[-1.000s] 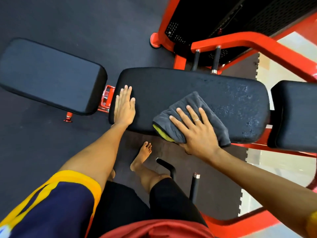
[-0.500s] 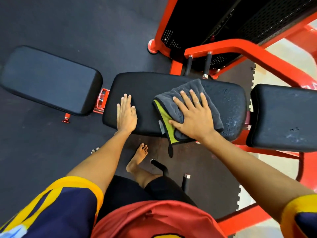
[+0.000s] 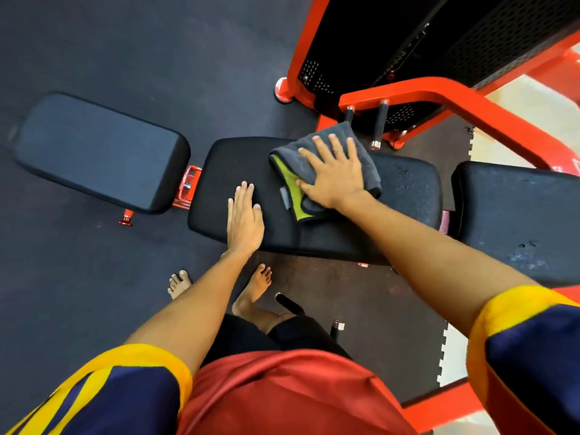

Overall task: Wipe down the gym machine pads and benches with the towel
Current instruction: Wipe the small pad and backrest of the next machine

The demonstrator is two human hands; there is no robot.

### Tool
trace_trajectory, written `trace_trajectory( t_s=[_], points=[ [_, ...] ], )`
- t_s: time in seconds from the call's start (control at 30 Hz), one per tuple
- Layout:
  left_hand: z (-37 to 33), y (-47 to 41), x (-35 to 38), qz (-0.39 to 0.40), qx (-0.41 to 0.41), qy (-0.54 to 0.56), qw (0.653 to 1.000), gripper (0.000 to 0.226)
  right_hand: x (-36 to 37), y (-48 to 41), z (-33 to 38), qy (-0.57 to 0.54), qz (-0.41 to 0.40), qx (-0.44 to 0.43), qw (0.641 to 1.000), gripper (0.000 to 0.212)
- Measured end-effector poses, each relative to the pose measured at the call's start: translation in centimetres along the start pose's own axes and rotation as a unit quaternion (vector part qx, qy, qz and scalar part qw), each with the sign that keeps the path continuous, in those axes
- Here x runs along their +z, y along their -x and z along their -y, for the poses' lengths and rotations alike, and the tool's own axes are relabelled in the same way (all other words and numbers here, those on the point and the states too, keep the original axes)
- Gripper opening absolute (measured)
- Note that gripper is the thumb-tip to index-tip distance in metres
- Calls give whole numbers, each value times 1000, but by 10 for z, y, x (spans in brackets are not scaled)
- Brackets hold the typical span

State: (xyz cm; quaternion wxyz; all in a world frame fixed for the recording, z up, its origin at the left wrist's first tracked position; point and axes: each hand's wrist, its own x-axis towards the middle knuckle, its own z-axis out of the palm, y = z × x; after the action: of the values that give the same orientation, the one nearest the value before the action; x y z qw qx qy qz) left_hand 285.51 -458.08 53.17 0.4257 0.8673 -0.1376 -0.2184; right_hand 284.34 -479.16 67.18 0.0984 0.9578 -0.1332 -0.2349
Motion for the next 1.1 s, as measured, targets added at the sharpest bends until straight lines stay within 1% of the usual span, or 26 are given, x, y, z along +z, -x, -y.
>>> trace_trajectory(
  t_s=[0.07, 0.17, 0.27, 0.4, 0.47, 0.53, 0.6, 0.67, 0.73, 0.8, 0.87, 0.97, 1.03, 1.1],
  points=[
    [-8, 2, 2, -8, -16, 0, 1000, 55, 2, 23, -20, -11, -28, 21, 999, 77],
    [-14, 1, 4, -32, -34, -1, 999, 56, 12, 68, -14, -10, -68, -12, 998, 77],
    [-17, 0, 5, -36, -43, 5, 998, 58, 18, 71, 15, -16, -27, -57, 998, 77],
    [-20, -6, 3, -13, -9, 0, 1000, 66, 9, 12, 30, 4, 19, -94, 995, 80],
    [-25, -16, 4, -7, 18, -1, 1000, 64, -1, -22, 22, 14, 39, -77, 996, 76],
    [-35, -28, 7, -1, 55, -13, 998, 57, -8, -44, 8, 7, 40, -31, 999, 78],
    [-50, -40, 12, 6, 74, -12, 997, 52, -13, -43, -15, -15, 33, 23, 999, 79],
    [-65, -50, 20, 9, 76, -9, 997, 52, -12, -22, -38, -16, 4, 55, 998, 81],
    [-76, -59, 26, 7, 85, -26, 996, 54, -11, 4, -57, 10, -36, 49, 998, 83],
    [-78, -64, 30, 9, 90, -39, 995, 56, -11, 15, -62, 30, -41, 32, 998, 85],
    [-78, -66, 33, 9, 90, -38, 995, 57, -13, -2, -56, 33, -14, 27, 999, 81],
    [-76, -64, 31, -3, 89, -27, 996, 58, -18, -50, -28, -17, 25, 14, 999, 70],
    [-71, -62, 29, -3, 132, -19, 991, 65, -22, -80, -11, -65, 56, 3, 996, 64],
    [-66, -62, 29, -3, 157, -22, 987, 70, -22, -87, -9, -81, 72, -7, 994, 63]
  ],
)
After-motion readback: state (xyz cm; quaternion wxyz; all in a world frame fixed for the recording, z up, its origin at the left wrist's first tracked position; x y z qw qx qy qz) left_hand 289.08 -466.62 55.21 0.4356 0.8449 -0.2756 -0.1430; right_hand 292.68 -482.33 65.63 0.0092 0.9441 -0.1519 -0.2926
